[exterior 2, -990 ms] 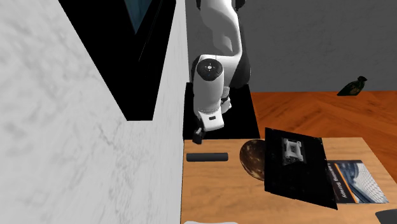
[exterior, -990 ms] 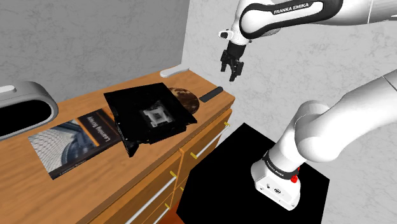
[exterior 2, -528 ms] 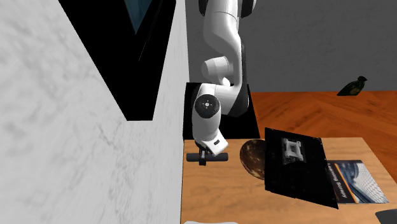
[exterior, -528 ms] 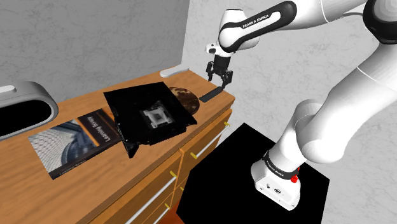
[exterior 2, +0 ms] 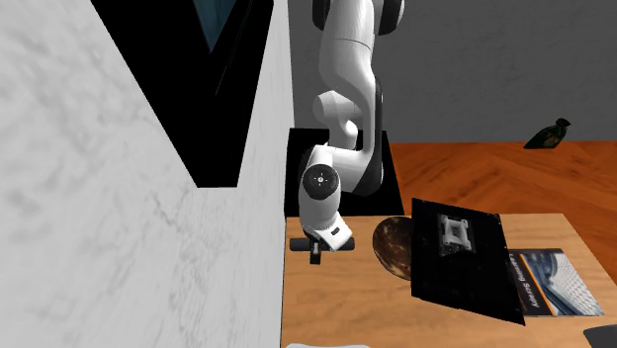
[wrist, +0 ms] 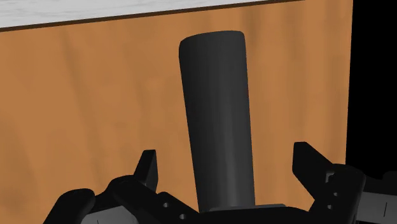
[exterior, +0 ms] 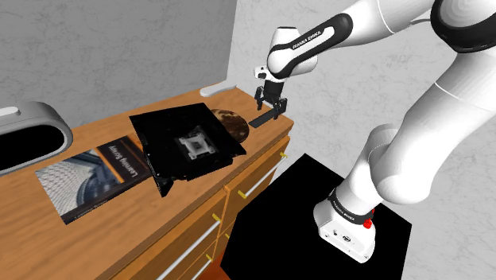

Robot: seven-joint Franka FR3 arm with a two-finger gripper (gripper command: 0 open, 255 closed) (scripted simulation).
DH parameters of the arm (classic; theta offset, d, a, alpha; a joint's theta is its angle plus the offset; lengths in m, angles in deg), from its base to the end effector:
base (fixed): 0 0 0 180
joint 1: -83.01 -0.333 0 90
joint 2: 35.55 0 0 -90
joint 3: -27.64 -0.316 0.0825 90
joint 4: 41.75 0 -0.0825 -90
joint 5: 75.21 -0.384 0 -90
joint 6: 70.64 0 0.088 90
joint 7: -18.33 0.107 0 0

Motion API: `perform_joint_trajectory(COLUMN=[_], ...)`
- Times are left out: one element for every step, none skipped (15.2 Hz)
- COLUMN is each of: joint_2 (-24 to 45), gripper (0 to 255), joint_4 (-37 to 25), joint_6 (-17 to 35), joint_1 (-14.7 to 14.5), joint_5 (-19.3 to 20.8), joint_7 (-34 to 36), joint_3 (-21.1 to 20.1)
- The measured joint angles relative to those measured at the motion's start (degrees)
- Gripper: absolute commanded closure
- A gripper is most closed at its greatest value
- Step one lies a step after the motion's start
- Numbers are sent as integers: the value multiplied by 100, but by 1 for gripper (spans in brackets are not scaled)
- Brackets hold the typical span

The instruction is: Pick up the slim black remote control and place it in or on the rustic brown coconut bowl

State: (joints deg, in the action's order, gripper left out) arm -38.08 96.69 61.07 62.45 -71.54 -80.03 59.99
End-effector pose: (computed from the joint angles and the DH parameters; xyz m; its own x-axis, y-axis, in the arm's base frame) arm 0.4646 -0.0978 0.3175 0.0136 0.9999 -0.0088 0.9965 -0.0143 -0.0821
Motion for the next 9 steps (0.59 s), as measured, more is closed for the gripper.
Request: perform_joint_trajectory(joint_2=[10,18,27,31,34,35,35,35,27], gripper=[0,0,0,0,0,0,255,255,255], joint_4=[13,19,17,17,16,16,16,16,1], joint_6=[24,38,44,48,50,51,51,51,75], joint_1=[1,2,2,2,2,2,2,2,0], joint_5=[-6,-10,-16,-19,-21,-22,-22,-22,-23], joint_7=[-6,-12,-17,-20,-21,-22,-22,-22,-22], joint_3=[2,3,4,5,5,5,5,5,3])
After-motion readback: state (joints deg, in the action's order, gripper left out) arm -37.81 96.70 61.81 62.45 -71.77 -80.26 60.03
